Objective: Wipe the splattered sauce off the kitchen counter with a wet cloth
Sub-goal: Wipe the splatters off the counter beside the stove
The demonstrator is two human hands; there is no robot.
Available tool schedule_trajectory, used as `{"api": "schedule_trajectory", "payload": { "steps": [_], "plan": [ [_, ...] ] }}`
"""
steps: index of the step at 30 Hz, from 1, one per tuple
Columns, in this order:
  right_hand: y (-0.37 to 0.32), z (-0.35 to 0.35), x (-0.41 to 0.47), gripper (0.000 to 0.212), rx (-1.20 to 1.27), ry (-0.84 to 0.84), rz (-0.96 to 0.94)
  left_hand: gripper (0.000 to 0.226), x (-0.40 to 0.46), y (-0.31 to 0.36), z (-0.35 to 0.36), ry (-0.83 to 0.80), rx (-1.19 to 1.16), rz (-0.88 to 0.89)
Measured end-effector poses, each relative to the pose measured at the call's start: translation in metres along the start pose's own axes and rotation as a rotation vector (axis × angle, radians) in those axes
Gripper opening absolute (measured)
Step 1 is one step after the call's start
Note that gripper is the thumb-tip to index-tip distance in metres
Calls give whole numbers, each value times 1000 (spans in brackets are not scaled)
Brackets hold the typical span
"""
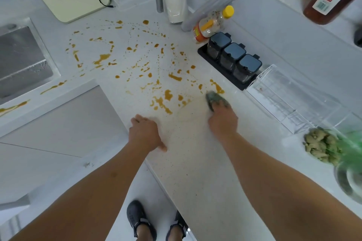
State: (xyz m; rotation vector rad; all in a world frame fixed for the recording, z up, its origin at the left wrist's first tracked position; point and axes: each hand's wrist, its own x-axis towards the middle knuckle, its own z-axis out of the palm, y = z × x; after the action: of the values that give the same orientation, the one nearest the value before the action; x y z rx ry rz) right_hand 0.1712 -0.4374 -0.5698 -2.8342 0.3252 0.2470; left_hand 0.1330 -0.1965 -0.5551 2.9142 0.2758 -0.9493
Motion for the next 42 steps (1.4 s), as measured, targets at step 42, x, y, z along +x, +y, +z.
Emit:
{"api": "schedule_trajectory", "payload": {
  "steps": [42],
  "plan": [
    [-85,41,-71,62,-50,-118,-108,137,-6,-22,0,48,15,89]
  ]
}}
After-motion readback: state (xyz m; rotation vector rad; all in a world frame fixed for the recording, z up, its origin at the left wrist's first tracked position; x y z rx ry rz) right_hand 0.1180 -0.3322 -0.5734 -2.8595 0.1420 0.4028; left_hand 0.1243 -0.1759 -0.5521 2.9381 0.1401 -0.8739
